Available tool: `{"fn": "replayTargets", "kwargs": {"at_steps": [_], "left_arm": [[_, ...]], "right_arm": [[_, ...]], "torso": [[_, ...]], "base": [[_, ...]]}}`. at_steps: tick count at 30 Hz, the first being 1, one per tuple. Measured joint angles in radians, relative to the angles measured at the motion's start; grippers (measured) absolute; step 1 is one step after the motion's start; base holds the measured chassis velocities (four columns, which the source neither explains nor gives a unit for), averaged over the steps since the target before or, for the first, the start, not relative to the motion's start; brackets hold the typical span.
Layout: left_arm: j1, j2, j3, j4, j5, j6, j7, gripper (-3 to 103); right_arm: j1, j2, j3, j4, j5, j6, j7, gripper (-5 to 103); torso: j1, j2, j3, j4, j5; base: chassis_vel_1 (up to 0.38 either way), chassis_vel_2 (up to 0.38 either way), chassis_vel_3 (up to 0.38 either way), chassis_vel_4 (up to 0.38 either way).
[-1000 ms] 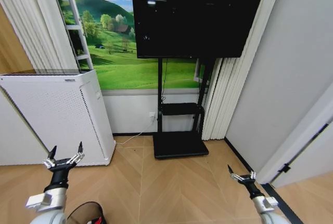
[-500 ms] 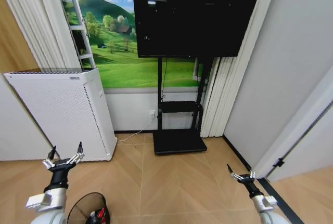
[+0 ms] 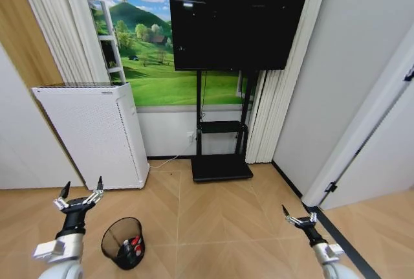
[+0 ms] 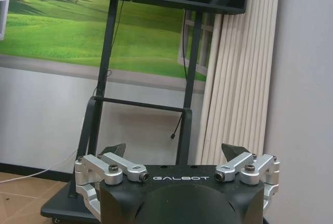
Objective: Pick up the trash bin and place the garbage on the floor into it.
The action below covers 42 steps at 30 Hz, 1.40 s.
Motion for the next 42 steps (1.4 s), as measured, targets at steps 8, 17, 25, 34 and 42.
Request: {"fn": "replayTargets", "kwargs": {"at_steps": [8,17,25,34,42], "left_arm": [[-0.006,0.001,0.002,0.008,0.000,0.000,0.000,100],[-0.012,0.003,0.007,0.016,0.000,0.000,0.000,100],[-0.014,0.001,0.009,0.020,0.000,-0.001,0.001,100],[-0.013,0.004,0.007,0.021,-0.003,-0.003,0.002,100],[-0.006,-0.001,0.004,0.020,-0.004,-0.012,0.008,100]], "right_arm": [[0.012,0.000,-0.011,-0.011,0.010,0.002,-0.007,100],[0.028,0.002,-0.025,-0.032,0.007,0.006,-0.011,100],[0.041,0.002,-0.028,-0.044,-0.001,0.013,-0.023,100],[0.042,0.002,-0.028,-0.043,-0.003,0.013,-0.026,100],[0.039,0.005,-0.026,-0.048,0.016,0.032,-0.057,100]], "torso": [[0.000,0.000,-0.001,-0.0001,0.0002],[0.000,-0.001,-0.001,-0.0001,0.0001],[-0.001,-0.001,-0.001,-0.0006,0.0002],[-0.001,-0.001,-0.001,-0.0002,-0.0003],[-0.001,-0.002,-0.001,0.0000,0.0009]], "base": [[0.282,0.068,-0.297,-0.075],[0.134,-0.082,-0.109,0.067],[0.147,-0.243,-0.174,0.230],[0.276,-0.137,-0.271,0.143],[0.352,-0.042,-0.354,0.053]]}}
